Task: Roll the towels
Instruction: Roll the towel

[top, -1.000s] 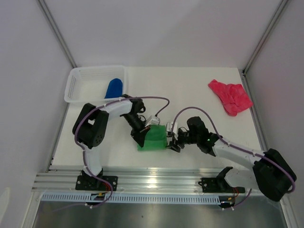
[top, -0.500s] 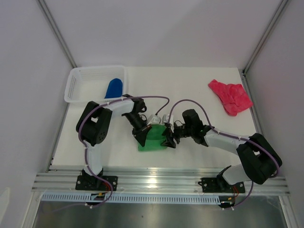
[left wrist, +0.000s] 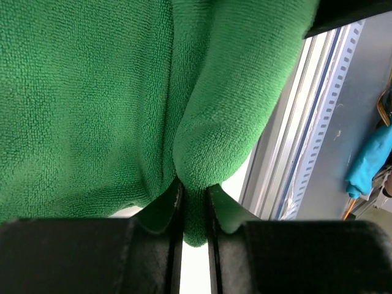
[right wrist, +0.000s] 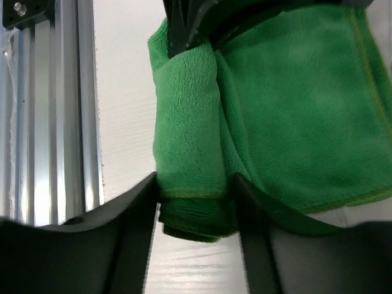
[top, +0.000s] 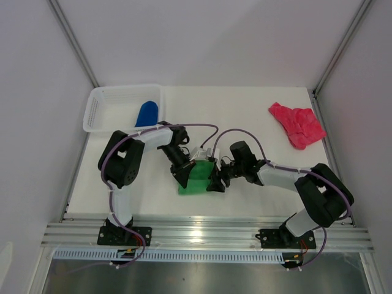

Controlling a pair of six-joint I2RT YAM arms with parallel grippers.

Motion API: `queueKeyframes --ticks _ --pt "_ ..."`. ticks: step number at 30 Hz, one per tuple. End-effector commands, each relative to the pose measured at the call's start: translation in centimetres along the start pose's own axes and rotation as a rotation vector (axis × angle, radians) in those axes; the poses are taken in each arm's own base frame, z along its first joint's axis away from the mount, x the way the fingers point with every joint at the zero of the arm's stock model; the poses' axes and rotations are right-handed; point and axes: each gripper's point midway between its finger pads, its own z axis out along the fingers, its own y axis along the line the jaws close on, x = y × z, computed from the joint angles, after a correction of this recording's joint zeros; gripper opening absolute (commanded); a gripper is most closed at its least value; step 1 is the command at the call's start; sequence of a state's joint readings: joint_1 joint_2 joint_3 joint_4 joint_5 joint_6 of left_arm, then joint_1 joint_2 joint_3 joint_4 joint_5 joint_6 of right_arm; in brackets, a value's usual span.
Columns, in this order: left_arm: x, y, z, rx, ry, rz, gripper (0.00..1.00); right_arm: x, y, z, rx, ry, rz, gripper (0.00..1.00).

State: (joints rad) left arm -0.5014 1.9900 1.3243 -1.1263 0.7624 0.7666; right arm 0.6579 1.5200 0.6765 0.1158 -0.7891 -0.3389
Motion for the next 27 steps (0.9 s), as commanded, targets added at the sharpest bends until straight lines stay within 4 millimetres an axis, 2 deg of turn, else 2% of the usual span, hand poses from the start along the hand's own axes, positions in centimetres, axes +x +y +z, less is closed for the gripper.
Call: queueKeyframes --ticks 1,2,3,4,6,10,13,15,17,18,19,21,23,24,26,27 --pt "-1.7 1.1 -0.9 -0.056 -0.053 0.069 0.19 -1.3 -0.5 1.0 0.006 -0.04 0.032 0.51" --pt "-1.8 1.1 -1.0 -0.061 -0.056 0.076 0.21 -1.5 -0.6 1.1 0.003 -0.045 0.041 0.4" --pt "-1.8 1.1 -1.1 -0.065 -0.058 0.078 0.24 -1.4 -0.7 1.1 0.006 -0.043 0.072 0.18" --pt "-1.8 1.1 -1.1 -0.069 -0.06 0.079 0.31 -1.3 -0.8 1.1 0.011 -0.041 0.086 0.11" --pt "-1.9 1.0 -1.3 -0.083 -0.068 0.092 0.37 -1.0 -0.8 0.9 0.005 -0.029 0.125 0.0" --pt "-2.0 0.1 -2.0 -0.083 -0.078 0.112 0.48 -0.5 -0.4 0.5 -0.008 -0.008 0.213 0.0" --pt "-1.9 -0.8 -2.3 -0.081 -0.099 0.134 0.51 -0.1 0.1 0.3 -0.009 -0.009 0.294 0.0" --pt "-1.1 -0.9 -1.9 -0.085 -0.098 0.122 0.52 -0.4 0.2 0.3 -0.004 -0.034 0.335 0.0" --pt "-1.3 -0.7 -2.0 -0.11 -0.117 0.131 0.52 0.1 0.4 0.3 -0.005 -0.036 0.401 0.0" --pt "-0.7 -0.6 -1.6 -0.113 -0.11 0.115 0.5 0.0 0.4 0.3 -0.006 -0.045 0.411 0.0" --pt "-0.7 -0.2 -1.6 -0.135 -0.108 0.097 0.37 0.1 0.5 0.3 -0.011 -0.044 0.428 0.0" --pt "-0.3 -0.6 -1.5 -0.116 -0.1 0.076 0.11 0.0 1.3 0.2 -0.037 -0.04 0.472 0.0" --pt "0.1 -2.4 -1.4 -0.047 -0.106 0.073 0.04 -0.1 2.5 -0.1 -0.053 -0.03 0.473 0.0" --pt "0.2 -3.0 -1.5 -0.034 -0.11 0.073 0.02 0.2 3.8 0.0 -0.073 -0.004 0.473 0.0" --pt "0.6 -4.7 -1.5 0.008 -0.131 0.082 0.03 0.4 5.4 -0.2 -0.093 0.012 0.472 0.0" --pt "0.6 -5.2 -1.6 0.022 -0.14 0.086 0.08 0.4 6.0 -0.2 -0.104 0.015 0.495 0.0"
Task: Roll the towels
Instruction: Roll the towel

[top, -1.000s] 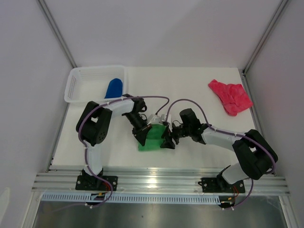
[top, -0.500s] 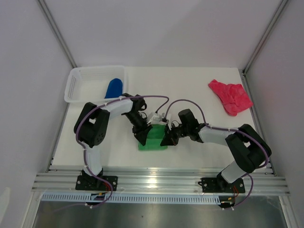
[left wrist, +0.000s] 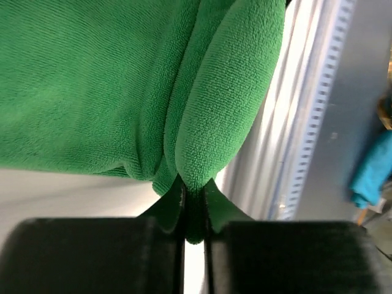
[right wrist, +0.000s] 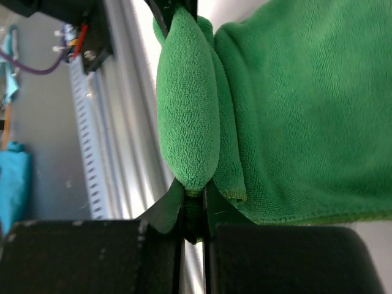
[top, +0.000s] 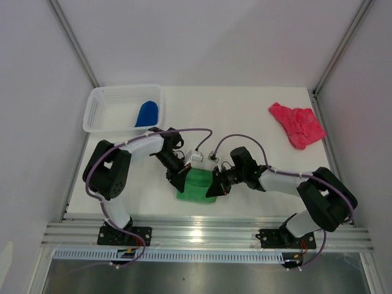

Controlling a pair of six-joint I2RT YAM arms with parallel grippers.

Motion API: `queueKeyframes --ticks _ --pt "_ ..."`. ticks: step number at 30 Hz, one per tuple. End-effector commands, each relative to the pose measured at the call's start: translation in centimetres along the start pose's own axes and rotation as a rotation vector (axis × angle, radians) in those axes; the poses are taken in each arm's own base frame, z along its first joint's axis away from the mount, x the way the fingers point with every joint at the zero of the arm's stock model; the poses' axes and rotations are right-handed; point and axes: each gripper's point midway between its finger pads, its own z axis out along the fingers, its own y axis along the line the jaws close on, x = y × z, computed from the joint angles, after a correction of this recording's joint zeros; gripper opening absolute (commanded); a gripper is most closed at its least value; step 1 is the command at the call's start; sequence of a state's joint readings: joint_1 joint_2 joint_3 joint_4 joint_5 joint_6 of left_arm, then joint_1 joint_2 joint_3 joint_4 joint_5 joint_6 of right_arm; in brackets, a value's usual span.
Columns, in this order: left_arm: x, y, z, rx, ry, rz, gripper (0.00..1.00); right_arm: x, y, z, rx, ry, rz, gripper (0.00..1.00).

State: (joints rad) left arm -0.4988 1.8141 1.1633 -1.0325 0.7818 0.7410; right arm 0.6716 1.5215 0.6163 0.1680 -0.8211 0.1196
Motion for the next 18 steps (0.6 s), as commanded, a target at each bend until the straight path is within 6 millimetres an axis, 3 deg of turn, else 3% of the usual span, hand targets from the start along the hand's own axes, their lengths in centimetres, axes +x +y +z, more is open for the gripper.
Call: queueKeyframes --ticks 1,3,5,7,10,14,18 --pt "-0.4 -3.5 -1.0 0.081 -0.081 0.021 0.12 0.8 3.0 -0.4 -0.058 0.014 0.054 0.0" --pt "-1.0 -2.9 -0.8 0.055 -0.097 -0.014 0.27 0.9 2.4 -0.5 -0.034 -0.007 0.088 0.0" --pt "-1.7 -0.9 -0.8 -0.024 -0.108 -0.018 0.4 0.7 0.6 -0.7 0.02 -0.019 0.128 0.0" --pt "-2.5 0.0 -1.3 -0.079 -0.125 -0.027 0.46 0.7 -1.2 -0.8 0.061 -0.022 0.184 0.0" --pt "-4.4 0.6 -2.8 -0.167 -0.177 0.041 0.64 1.3 -2.8 -0.6 0.105 -0.014 0.224 0.0" --pt "-5.6 1.0 -4.9 -0.27 -0.196 0.141 0.69 1.7 -4.0 -0.4 0.147 -0.017 0.256 0.0" --pt "-6.9 -0.4 -6.3 -0.336 -0.208 0.273 0.64 1.3 -4.5 -0.2 0.169 -0.027 0.276 0.0"
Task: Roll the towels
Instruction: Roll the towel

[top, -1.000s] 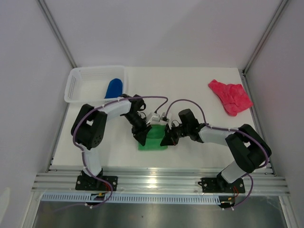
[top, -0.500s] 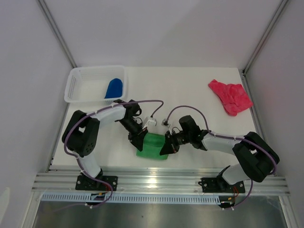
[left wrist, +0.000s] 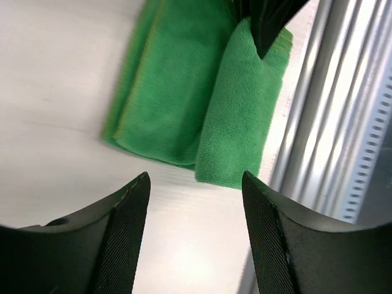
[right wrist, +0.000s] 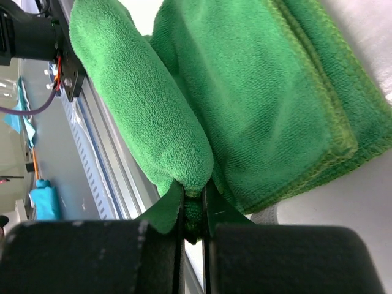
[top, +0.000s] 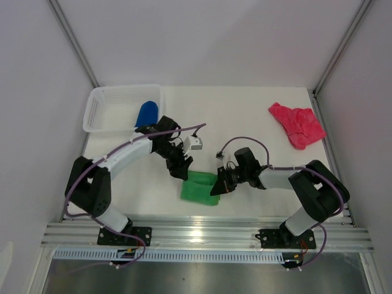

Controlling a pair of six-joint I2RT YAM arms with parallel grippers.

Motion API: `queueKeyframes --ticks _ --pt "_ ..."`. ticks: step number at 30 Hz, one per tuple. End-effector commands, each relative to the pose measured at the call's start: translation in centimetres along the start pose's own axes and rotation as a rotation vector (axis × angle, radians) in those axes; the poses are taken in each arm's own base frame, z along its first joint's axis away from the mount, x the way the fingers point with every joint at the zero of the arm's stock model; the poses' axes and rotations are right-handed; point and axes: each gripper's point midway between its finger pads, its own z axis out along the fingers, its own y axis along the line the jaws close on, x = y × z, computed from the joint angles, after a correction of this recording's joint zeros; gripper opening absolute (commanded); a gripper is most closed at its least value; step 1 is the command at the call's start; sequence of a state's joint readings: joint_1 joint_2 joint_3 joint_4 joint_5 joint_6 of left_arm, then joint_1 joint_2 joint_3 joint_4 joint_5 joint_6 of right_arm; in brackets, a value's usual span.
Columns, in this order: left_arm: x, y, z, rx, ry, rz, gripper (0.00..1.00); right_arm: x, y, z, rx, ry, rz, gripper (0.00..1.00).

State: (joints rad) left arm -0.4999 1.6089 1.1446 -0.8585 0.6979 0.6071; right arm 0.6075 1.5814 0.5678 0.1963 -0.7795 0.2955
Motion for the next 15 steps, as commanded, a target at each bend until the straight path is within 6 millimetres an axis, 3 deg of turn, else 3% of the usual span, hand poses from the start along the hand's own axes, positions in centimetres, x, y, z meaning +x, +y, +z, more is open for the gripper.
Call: queueKeyframes --ticks 1,6,7,15 --pt "-3.7 -0.5 -2.7 -0.133 -0.076 0.226 0.64 -1.3 -1.5 0.4 0.078 -0.039 0.015 0.01" --pt "-1.8 -3.2 0.5 -0.153 0.038 0.469 0.66 -2.1 -1.6 0.3 0.096 -0.05 0.013 0.03" --pt "0.4 -3.0 1.6 -0.154 0.096 0.478 0.66 -2.1 -1.7 0.3 0.106 -0.048 0.015 0.04" --pt "1.2 -2.3 4.5 -0.209 0.175 0.68 0.65 -2.0 -2.7 0.6 0.138 -0.003 0.021 0.04"
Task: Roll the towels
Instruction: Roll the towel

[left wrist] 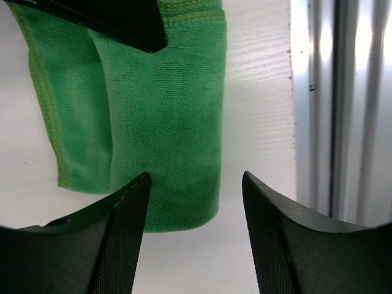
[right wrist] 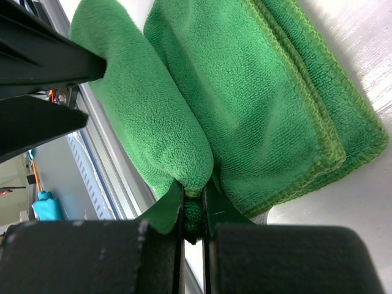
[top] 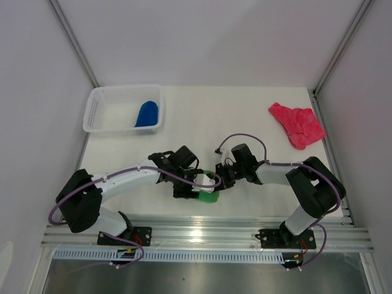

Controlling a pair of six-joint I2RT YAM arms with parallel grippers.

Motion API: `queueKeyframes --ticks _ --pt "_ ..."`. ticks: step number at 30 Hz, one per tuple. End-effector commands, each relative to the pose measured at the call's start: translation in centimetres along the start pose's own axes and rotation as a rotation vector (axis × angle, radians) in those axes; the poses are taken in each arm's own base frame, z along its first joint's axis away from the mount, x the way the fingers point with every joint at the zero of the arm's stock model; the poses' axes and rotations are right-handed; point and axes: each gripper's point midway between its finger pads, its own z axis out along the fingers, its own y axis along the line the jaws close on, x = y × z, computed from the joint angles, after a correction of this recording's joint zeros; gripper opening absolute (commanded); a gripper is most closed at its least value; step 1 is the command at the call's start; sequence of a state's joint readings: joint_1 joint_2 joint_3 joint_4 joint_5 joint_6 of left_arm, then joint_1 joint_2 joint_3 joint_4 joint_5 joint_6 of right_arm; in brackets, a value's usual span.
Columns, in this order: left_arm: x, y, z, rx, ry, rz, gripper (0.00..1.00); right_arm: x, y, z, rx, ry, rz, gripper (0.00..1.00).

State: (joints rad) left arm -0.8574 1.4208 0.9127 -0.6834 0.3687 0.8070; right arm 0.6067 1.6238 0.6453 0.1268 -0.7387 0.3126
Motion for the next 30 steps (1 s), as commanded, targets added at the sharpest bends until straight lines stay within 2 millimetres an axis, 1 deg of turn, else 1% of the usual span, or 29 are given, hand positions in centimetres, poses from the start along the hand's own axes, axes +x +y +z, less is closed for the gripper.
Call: queueKeyframes --ticks 1,2,5,6,9,11,12,13,15,16,17,18,19,20,21,23,24,25,26,27,28,29,30 --pt "-0.2 2.5 0.9 -0.097 0.014 0.119 0.65 -0.6 -2.1 0.3 0.095 -0.007 -0.016 0.05" --pt "0.5 2.5 1.3 -0.102 0.039 0.125 0.65 -0.7 -2.1 0.3 0.095 -0.006 -0.019 0.04" --pt "1.0 2.8 1.8 -0.107 0.051 0.137 0.66 -0.5 -2.2 0.2 0.099 -0.001 -0.02 0.05" --pt "1.2 2.6 2.0 -0.098 0.055 0.138 0.66 -0.5 -2.3 0.2 0.103 -0.001 -0.024 0.05" --pt "2.7 1.3 2.9 -0.042 0.092 0.118 0.68 -0.8 -2.2 0.2 0.103 -0.001 -0.042 0.08" --pt "3.4 0.8 3.3 -0.022 0.109 0.105 0.68 -1.4 -1.9 -0.2 0.109 -0.009 -0.061 0.16" --pt "3.7 0.4 3.5 -0.008 0.112 0.1 0.68 -1.8 -2.0 -0.4 0.132 -0.019 -0.071 0.24" --pt "3.7 0.1 3.6 0.005 0.111 0.095 0.68 -1.9 -2.1 -0.7 0.149 -0.02 -0.074 0.26" --pt "3.9 -0.6 3.7 0.038 0.11 0.072 0.68 -2.8 -1.6 -1.5 0.167 -0.033 -0.111 0.31" --pt "3.9 -0.8 3.8 0.045 0.111 0.065 0.68 -2.8 -1.7 -1.9 0.193 -0.03 -0.109 0.39" --pt "4.1 -1.0 3.9 0.056 0.117 0.054 0.68 -3.9 -1.1 -2.5 0.197 -0.059 -0.133 0.4" --pt "4.2 -1.1 4.0 0.062 0.12 0.05 0.68 -4.4 -1.0 -3.0 0.207 -0.074 -0.142 0.41" --pt "4.5 -1.4 4.2 0.071 0.124 0.044 0.68 -4.4 -1.1 -3.6 0.231 -0.075 -0.139 0.41" --pt "4.5 -1.4 4.2 0.071 0.125 0.044 0.68 -5.1 -0.8 -4.3 0.24 -0.102 -0.152 0.41" --pt "4.7 -1.5 4.3 0.077 0.128 0.042 0.68 -5.5 -1.0 -5.0 0.256 -0.12 -0.152 0.44" --pt "5.1 -1.7 4.5 0.083 0.136 0.038 0.66 -5.5 -1.2 -6.2 0.287 -0.134 -0.148 0.46" --pt "5.2 -1.8 4.6 0.086 0.14 0.036 0.65 -5.7 -0.9 -7.0 0.293 -0.152 -0.159 0.46" --pt "5.2 -1.8 4.6 0.087 0.143 0.031 0.61 -5.6 -1.2 -7.5 0.308 -0.153 -0.167 0.46" --pt "5.3 -1.8 4.7 0.088 0.147 0.027 0.58 -5.5 -1.2 -7.9 0.313 -0.159 -0.179 0.46" --pt "5.4 -1.9 4.7 0.092 0.149 0.021 0.55 -5.0 -1.2 -8.0 0.313 -0.156 -0.19 0.46" --pt "5.4 -2.0 4.7 0.092 0.15 0.015 0.46 -5.2 -0.7 -8.6 0.307 -0.178 -0.237 0.46" --pt "5.4 -1.9 4.6 0.093 0.151 0.012 0.41 -5.0 -0.3 -8.7 0.287 -0.184 -0.263 0.46" --pt "5.2 -1.9 4.5 0.094 0.149 0.006 0.35 -5.3 0.0 -8.9 0.278 -0.21 -0.301 0.46"
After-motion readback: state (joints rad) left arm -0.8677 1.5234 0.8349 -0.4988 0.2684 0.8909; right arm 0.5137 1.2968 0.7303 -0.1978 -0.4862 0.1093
